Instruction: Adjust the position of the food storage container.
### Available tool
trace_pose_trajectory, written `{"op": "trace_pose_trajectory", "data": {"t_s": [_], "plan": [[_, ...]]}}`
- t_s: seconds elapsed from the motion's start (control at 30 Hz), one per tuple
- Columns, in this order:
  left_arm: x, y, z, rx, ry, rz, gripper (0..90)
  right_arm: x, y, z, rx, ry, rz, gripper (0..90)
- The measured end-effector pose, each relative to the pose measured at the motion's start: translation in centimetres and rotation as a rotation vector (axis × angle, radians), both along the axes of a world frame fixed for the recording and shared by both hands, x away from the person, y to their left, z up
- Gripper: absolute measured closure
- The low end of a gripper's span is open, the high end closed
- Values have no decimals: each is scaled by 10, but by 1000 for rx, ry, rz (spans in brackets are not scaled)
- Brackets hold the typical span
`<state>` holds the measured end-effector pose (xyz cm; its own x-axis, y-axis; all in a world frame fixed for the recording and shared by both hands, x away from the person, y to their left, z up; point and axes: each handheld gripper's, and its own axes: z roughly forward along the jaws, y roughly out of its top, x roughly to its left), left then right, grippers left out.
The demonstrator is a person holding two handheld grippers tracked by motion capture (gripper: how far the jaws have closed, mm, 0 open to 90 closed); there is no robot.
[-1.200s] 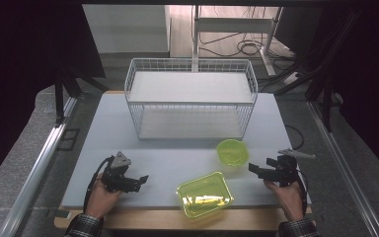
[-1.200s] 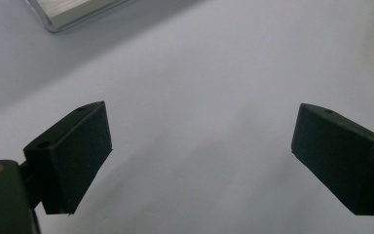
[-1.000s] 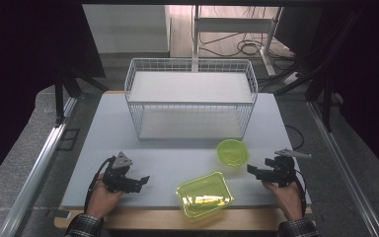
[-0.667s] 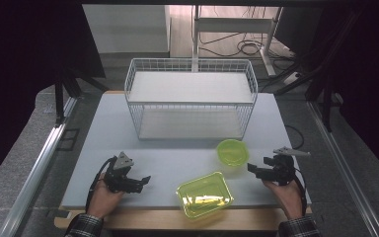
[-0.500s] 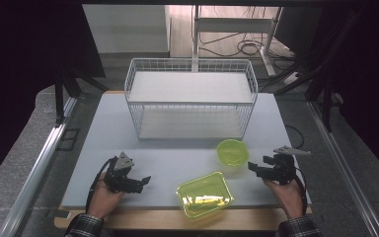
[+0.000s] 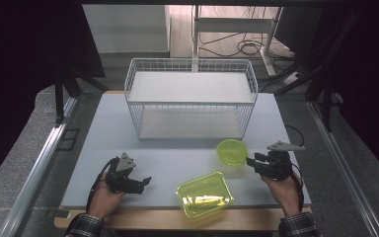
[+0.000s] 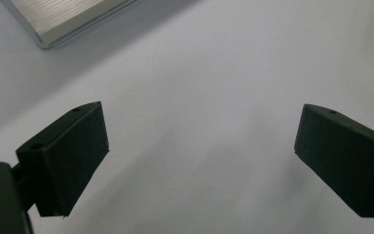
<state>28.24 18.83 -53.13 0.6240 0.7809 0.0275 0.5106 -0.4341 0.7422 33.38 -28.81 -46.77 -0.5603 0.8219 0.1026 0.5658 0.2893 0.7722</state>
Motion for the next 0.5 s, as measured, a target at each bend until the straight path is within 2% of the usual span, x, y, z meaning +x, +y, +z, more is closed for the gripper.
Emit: {"op": "trace_pose_trajectory", "data": {"t_s": [0.27,0.5], "plan": [[0,-2,0,8,-8,-2,51,5,19,9,-29,5,70,730],[0,-2,0,10,-12,1,52,12,41,13,-44,-7,133,802]]}}
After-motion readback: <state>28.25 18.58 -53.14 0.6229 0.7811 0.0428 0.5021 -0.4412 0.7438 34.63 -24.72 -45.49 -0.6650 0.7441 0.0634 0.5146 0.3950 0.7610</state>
